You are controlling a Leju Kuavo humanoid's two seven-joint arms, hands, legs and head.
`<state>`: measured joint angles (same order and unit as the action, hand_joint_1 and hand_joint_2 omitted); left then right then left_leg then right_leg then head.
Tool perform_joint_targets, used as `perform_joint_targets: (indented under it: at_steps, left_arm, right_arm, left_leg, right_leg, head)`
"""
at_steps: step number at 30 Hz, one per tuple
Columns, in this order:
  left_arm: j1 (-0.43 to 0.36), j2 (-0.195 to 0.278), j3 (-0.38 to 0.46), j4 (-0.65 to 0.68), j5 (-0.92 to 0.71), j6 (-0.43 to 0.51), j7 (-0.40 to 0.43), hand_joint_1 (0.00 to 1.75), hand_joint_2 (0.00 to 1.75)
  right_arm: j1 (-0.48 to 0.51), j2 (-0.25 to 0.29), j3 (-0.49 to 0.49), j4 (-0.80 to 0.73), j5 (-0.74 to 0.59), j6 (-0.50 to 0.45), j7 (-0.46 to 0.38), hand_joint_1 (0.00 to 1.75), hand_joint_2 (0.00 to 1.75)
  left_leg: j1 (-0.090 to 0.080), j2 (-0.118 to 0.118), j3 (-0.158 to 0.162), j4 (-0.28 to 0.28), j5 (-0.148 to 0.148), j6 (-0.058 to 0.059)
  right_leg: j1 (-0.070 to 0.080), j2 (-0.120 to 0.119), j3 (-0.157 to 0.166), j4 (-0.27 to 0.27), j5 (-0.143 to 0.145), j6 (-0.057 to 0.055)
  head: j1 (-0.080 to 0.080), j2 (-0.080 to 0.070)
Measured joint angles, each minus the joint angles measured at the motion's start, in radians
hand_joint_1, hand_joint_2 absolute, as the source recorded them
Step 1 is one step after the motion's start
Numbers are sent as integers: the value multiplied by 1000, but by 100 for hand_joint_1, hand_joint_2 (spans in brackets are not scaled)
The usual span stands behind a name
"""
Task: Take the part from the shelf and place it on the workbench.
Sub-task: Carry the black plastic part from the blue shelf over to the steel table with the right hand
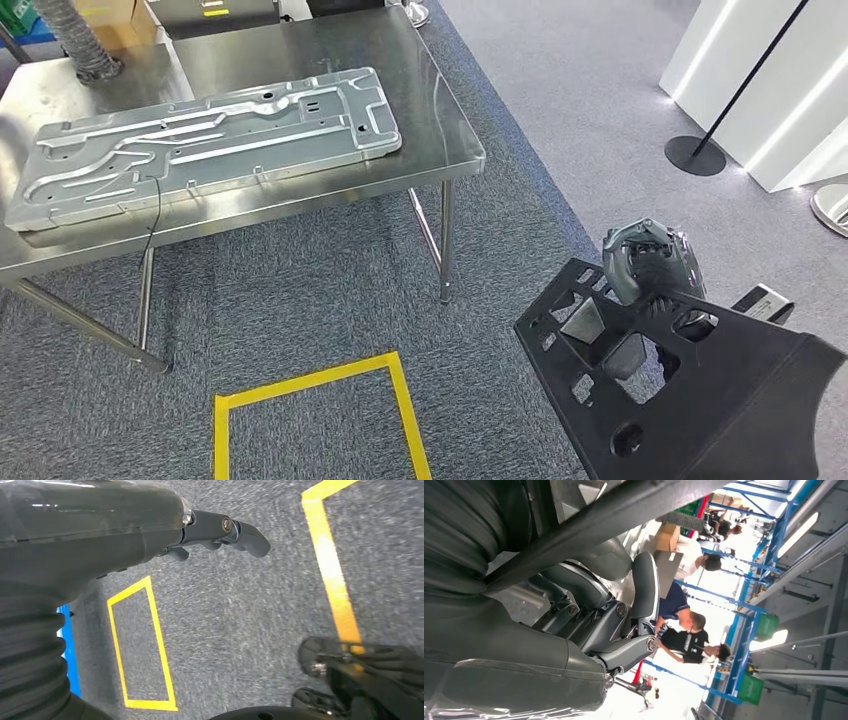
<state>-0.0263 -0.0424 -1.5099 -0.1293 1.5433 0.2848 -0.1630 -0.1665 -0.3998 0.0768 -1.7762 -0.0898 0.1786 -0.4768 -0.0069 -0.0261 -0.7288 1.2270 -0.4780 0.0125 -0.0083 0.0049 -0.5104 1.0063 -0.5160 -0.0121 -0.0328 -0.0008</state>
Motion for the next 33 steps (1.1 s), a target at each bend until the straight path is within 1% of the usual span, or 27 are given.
perform_joint_targets:
  at_steps: [1,2,3,5,7,8,9,11,12,13,14,15,16,17,18,19,21,23,24,25,27,28,29,30,31,32,33]
  left_arm:
    - [2,0,0,0,1,0,0,0,175]
    - [4,1,0,0,2,-1,-1,0,175]
    - [5,1,0,0,2,-1,-2,0,175]
    - [6,2,0,0,2,-2,-6,0,175]
    - [7,1,0,0,2,-2,-10,0,175]
    - [8,0,0,0,2,-3,-10,0,175]
    - [9,0,0,0,2,-3,-11,0,175]
    - [10,-1,0,0,1,-3,-11,0,175]
    - [10,-1,0,0,1,-4,-11,0,175]
    - [11,-1,0,0,1,-4,-11,0,175]
    - [12,-1,0,0,1,-4,-11,0,175]
    - [13,-2,0,0,1,-4,-11,0,175]
    - [14,-2,0,0,1,-4,-11,0,175]
    - [15,-2,0,0,1,-4,-11,0,175]
    - [16,-1,0,0,1,-4,-11,0,175]
    - [16,-1,0,0,1,-4,-12,0,175]
    - [16,0,0,0,2,-4,-12,0,175]
    - [17,0,0,0,4,-3,-12,0,175]
    - [16,1,0,0,4,-2,-13,0,175]
    - [15,1,0,0,5,-2,-14,0,175]
    - [10,1,0,0,7,-1,-19,0,175]
    - [7,1,0,0,8,-1,-22,0,175]
    - [6,1,0,0,8,-1,-24,0,175]
    - [5,1,0,0,8,-1,-26,0,175]
    - [6,1,0,0,8,-1,-26,0,175]
    - [7,1,0,0,8,-1,-25,0,175]
    - [9,1,0,0,7,-1,-24,0,175]
  right_arm:
    - [-1,-1,-1,0,0,0,0,175,175]
    - [-3,-2,-2,1,1,0,-1,175,175]
    - [-4,-5,-5,1,1,0,-3,175,175]
    - [-1,-14,-10,2,0,0,-5,175,175]
    - [4,-24,-19,2,0,0,-8,175,175]
    - [5,-27,-23,1,0,0,-9,175,175]
    - [7,-31,-28,0,0,-1,-10,175,175]
    - [14,-39,-37,0,0,-2,-11,175,175]
    - [18,-43,-41,0,0,-2,-10,175,175]
    - [21,-47,-45,0,2,-3,-9,175,175]
    - [22,-51,-48,0,4,-4,-8,175,175]
    - [22,-56,-53,0,7,-6,-6,175,175]
    - [21,-61,-58,0,12,-9,-4,175,175]
    - [20,-66,-63,1,18,-12,-3,175,175]
    - [18,-69,-66,2,23,-15,-1,175,175]
    - [17,-72,-69,3,29,-17,1,175,175]
    - [11,-78,-73,6,37,-17,4,175,175]
    - [0,-83,-75,8,42,-14,8,175,175]
    - [-7,-84,-75,8,45,-13,11,175,175]
    - [-14,-84,-75,9,48,-13,13,175,175]
    - [-22,-84,-73,12,53,-12,19,175,175]
    - [-23,-84,-72,13,55,-12,22,175,175]
    - [-23,-84,-72,13,57,-12,25,175,175]
    - [-22,-84,-71,14,58,-12,28,175,175]
    - [-22,-84,-71,13,59,-12,30,175,175]
    - [-24,-85,-72,13,59,-13,33,175,175]
    - [-25,-85,-72,13,59,-13,36,175,175]
  left_leg:
    - [-2,2,24,-69,45,7]
    - [-5,3,46,-129,71,13]
    - [-8,4,62,-170,84,20]
    - [-12,2,73,-196,74,29]
    - [-10,0,87,-210,75,38]
    - [-8,0,96,-215,74,43]
    - [-5,0,104,-220,71,46]
    - [-5,0,116,-222,60,50]
    - [-5,0,122,-222,53,50]
    - [-5,-1,130,-222,46,50]
    - [-4,-1,140,-222,38,49]
    - [-4,-2,152,-221,29,47]
    - [-3,-2,164,-220,20,44]
    - [-3,-3,177,-219,11,40]
    - [-4,-4,184,-217,3,35]
    - [-4,-5,189,-217,-4,29]
    - [-5,-7,191,-211,-8,16]
    - [-4,-7,188,-188,-14,5]
    - [-3,-6,174,-160,-25,0]
    - [-3,-5,147,-111,-44,-4]
    - [-1,-3,61,19,-91,-11]
    - [-1,-2,22,68,-105,-11]
    - [-2,-1,-2,84,-100,-10]
    - [-2,0,-5,63,-76,-5]
    - [-3,1,9,8,-34,1]
    - [-5,3,32,-64,16,11]
    - [-9,3,53,-125,46,18]
  right_leg:
    - [1,1,12,-1,-9,1]
    - [2,2,22,-1,-18,5]
    - [3,2,27,-3,-25,10]
    - [4,1,33,-3,-29,23]
    - [3,-1,35,8,-29,35]
    - [2,-1,22,36,-33,40]
    - [1,-1,-4,84,-43,44]
    - [-2,-1,-87,213,-87,53]
    - [-4,-1,-128,264,-114,57]
    - [-6,-2,-157,290,-130,62]
    - [-9,-2,-170,284,-124,65]
    - [-11,-2,-166,244,-93,68]
    - [-14,-2,-148,178,-40,69]
    - [-16,-2,-127,110,10,68]
    - [-16,-2,-111,57,40,64]
    - [-14,-2,-102,25,59,57]
    - [-10,-1,-98,11,56,38]
    - [-13,1,-84,8,57,23]
    - [-14,1,-75,7,53,17]
    - [-14,1,-66,6,49,12]
    - [-12,0,-53,6,37,7]
    - [-10,0,-46,6,30,6]
    - [-8,0,-37,6,22,6]
    - [-5,0,-25,6,14,5]
    - [-4,0,-13,6,5,6]
    - [-3,1,-1,5,-4,6]
    - [-1,2,9,5,-13,9]
  head:
    - [0,0]
    - [0,0]
    - [0,0]
    - [0,0]
    - [0,0]
    - [0,0]
    - [0,0]
    - [0,0]
    - [0,0]
    - [0,0]
    - [0,0]
    - [0,0]
    - [0,0]
    - [0,0]
    - [1,0]
    - [1,0]
    - [0,0]
    - [0,0]
    - [0,0]
    - [0,0]
    - [0,0]
    - [0,0]
    - [0,0]
    - [0,0]
    - [0,0]
    - [0,0]
    - [0,0]
